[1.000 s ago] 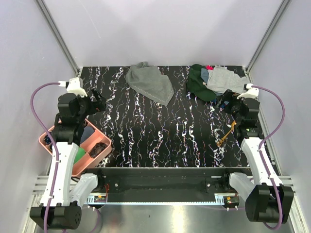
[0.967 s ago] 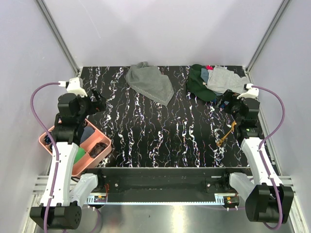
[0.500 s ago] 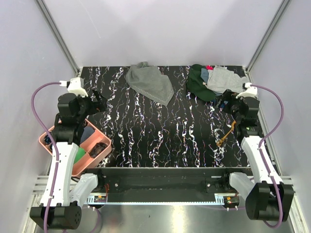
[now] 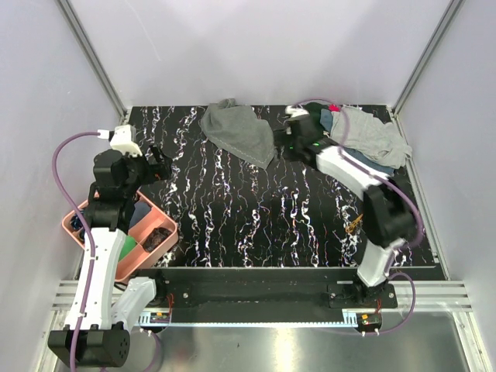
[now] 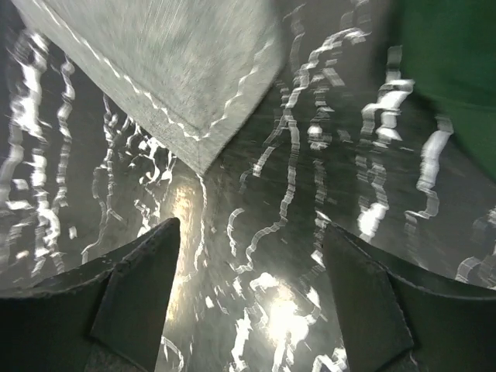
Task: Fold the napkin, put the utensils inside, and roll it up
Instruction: Move the napkin to the centre of the board
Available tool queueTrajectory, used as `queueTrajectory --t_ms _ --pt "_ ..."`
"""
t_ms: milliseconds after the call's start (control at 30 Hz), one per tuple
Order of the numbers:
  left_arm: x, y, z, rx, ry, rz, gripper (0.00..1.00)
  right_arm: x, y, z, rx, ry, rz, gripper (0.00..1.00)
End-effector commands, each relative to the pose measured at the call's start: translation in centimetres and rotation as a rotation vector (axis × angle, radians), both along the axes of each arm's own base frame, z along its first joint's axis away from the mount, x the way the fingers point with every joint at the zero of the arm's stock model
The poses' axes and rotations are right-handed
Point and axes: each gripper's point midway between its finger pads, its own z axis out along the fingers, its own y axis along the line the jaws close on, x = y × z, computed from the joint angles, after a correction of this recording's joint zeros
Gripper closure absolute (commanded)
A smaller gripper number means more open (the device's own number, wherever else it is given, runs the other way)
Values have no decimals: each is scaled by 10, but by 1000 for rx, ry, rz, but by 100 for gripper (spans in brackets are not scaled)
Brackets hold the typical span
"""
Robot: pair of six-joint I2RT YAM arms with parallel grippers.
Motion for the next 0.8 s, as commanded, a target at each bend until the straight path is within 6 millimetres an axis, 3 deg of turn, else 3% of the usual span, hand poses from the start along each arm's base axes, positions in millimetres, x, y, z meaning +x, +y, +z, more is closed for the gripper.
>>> queueTrajectory --t_ms 0,33,67,100,167,300,767 --pt "3 0 14 22 -64 -6 1 -2 23 -30 -226 89 23 18" --pt "4 -1 13 22 -61 -9 1 7 32 -23 -227 72 26 18" --pt "3 0 12 25 -58 -7 1 6 34 -43 -264 115 35 19" --pt "4 1 12 26 -57 -2 1 12 42 -40 -267 102 40 19" --pt "4 1 10 29 -51 0 1 13 49 -60 -289 138 59 21" --pt "4 -8 8 35 -44 -28 1 21 66 -74 -278 157 97 25" --pt "2 -15 6 70 -35 -44 1 31 80 -112 -270 224 92 30"
